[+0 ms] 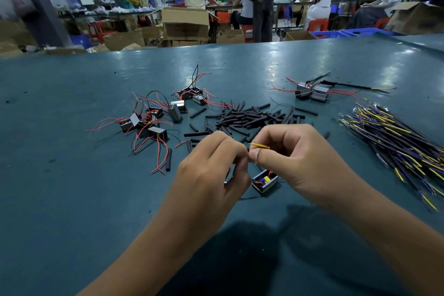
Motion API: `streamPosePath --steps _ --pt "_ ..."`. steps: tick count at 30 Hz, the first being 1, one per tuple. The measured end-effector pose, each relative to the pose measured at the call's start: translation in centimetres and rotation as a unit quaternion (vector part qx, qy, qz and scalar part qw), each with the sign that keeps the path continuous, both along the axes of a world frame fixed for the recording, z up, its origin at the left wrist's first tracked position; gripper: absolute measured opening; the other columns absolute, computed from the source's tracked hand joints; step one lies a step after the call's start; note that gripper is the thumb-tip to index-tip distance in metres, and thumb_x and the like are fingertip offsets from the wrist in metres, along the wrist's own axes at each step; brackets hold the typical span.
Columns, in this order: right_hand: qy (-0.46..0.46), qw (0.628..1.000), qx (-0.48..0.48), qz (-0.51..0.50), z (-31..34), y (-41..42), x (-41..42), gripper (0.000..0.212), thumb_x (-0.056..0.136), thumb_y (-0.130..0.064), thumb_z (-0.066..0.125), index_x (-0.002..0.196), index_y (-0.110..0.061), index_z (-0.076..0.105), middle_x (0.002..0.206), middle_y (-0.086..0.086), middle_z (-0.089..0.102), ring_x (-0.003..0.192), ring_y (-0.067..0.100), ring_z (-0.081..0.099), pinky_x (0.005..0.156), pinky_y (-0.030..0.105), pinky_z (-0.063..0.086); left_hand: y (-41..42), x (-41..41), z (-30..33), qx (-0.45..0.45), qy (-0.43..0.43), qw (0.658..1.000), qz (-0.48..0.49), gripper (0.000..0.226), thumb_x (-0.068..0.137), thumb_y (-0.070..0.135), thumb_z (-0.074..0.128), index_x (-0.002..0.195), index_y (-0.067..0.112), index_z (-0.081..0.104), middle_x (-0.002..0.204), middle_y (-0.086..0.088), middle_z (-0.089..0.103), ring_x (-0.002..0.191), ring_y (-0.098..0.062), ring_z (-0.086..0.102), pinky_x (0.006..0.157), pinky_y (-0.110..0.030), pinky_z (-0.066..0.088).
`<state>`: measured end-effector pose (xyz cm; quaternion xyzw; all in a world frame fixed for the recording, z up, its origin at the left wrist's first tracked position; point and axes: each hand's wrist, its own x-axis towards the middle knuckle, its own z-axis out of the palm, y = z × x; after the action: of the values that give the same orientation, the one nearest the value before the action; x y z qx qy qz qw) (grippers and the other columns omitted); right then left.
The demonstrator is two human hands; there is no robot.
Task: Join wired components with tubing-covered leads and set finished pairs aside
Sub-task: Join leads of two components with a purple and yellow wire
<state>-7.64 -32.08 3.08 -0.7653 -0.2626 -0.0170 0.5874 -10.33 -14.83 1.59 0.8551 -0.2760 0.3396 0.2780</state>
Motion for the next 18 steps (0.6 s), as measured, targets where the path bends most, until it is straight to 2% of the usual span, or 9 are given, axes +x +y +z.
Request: streamPosePath --steps 2,4,5,8,9,10,11,15,18 --pt "-0.061 0.998 -0.021 -0.015 -0.1 0.0 -0.1 0.011 0.081 -0.015 0.066 0.070 -0.015 0.065 0.054 -0.001 0.049 0.050 0.007 0.039 0.047 0.018 0.033 -0.3 -0.4 0.3 -0.075 0.083 0.994 -0.003 0.009 0.086 0.013 0.060 0.079 0.009 0.065 0.072 0.004 0.057 0.063 -0.013 0.050 0.058 -0.029 0.042" --pt "-0.151 0.987 -0.043 -0.022 0.0 -0.2 -0.4 0.013 0.076 -0.004 0.066 0.069 -0.016 0.065 0.054 -0.005 0.049 0.048 0.003 0.039 0.048 0.013 0.033 -0.5 -0.9 0.7 -0.223 0.233 0.945 -0.056 0.009 0.081 0.016 0.063 0.072 0.013 0.064 0.061 0.007 0.055 0.053 -0.010 0.045 0.049 -0.029 0.038" --pt "-0.203 0.977 -0.061 -0.021 0.1 -0.3 -0.6 0.014 0.074 -0.001 0.067 0.070 -0.014 0.066 0.056 -0.008 0.050 0.049 0.002 0.040 0.050 0.012 0.033 -0.4 -1.1 1.1 -0.301 0.323 0.892 -0.094 0.011 0.078 0.017 0.063 0.068 0.012 0.063 0.056 0.005 0.052 0.049 -0.010 0.041 0.044 -0.025 0.033" --pt "-0.265 0.961 -0.081 -0.002 0.3 -0.4 -1.1 0.007 0.076 -0.007 0.066 0.073 -0.013 0.067 0.061 -0.006 0.055 0.052 0.010 0.048 0.050 0.016 0.036 0.1 -1.2 2.0 -0.454 0.566 0.660 -0.192 0.007 0.072 0.012 0.061 0.067 0.011 0.067 0.057 -0.001 0.050 0.043 -0.007 0.035 0.036 -0.016 0.031" --pt "-0.256 0.964 -0.078 -0.002 0.3 -0.4 -1.0 0.005 0.076 -0.011 0.064 0.073 -0.014 0.067 0.060 -0.004 0.055 0.051 0.010 0.047 0.049 0.017 0.036 0.2 -1.1 2.1 -0.472 0.597 0.616 -0.204 0.004 0.071 0.008 0.064 0.069 0.009 0.068 0.059 -0.002 0.050 0.044 -0.006 0.035 0.035 -0.015 0.031" --pt "-0.235 0.969 -0.075 -0.006 0.3 -0.5 -0.9 0.005 0.076 -0.013 0.063 0.072 -0.014 0.066 0.058 -0.003 0.054 0.049 0.008 0.045 0.047 0.017 0.036 0.1 -1.0 2.1 -0.476 0.598 0.611 -0.203 0.004 0.070 0.005 0.069 0.069 0.009 0.068 0.060 -0.002 0.051 0.044 -0.007 0.037 0.035 -0.015 0.032" --pt "-0.204 0.976 -0.071 -0.011 0.2 -0.4 -0.9 0.006 0.076 -0.013 0.063 0.070 -0.015 0.066 0.056 0.000 0.054 0.047 0.005 0.042 0.046 0.016 0.035 0.1 -0.9 1.8 -0.464 0.574 0.648 -0.186 0.006 0.070 0.006 0.072 0.068 0.011 0.069 0.059 -0.002 0.053 0.045 -0.008 0.039 0.037 -0.016 0.034" --pt "-0.079 0.995 -0.053 -0.033 0.2 -0.4 -0.6 0.011 0.076 -0.012 0.063 0.066 -0.016 0.065 0.051 0.002 0.052 0.046 0.005 0.040 0.045 0.015 0.033 0.4 -0.8 0.7 -0.263 0.265 0.925 -0.067 0.009 0.085 0.020 0.069 0.076 0.019 0.069 0.063 0.007 0.062 0.054 -0.011 0.056 0.051 -0.031 0.050" --pt "-0.034 0.999 -0.032 -0.028 0.5 -0.4 -0.7 0.010 0.077 -0.016 0.064 0.068 -0.011 0.067 0.054 0.014 0.052 0.048 0.010 0.039 0.045 0.018 0.032 0.6 -0.8 0.3 -0.084 0.031 0.996 -0.022 0.003 0.085 0.017 0.070 0.087 0.014 0.071 0.078 0.006 0.065 0.066 -0.010 0.061 0.063 -0.029 0.051"
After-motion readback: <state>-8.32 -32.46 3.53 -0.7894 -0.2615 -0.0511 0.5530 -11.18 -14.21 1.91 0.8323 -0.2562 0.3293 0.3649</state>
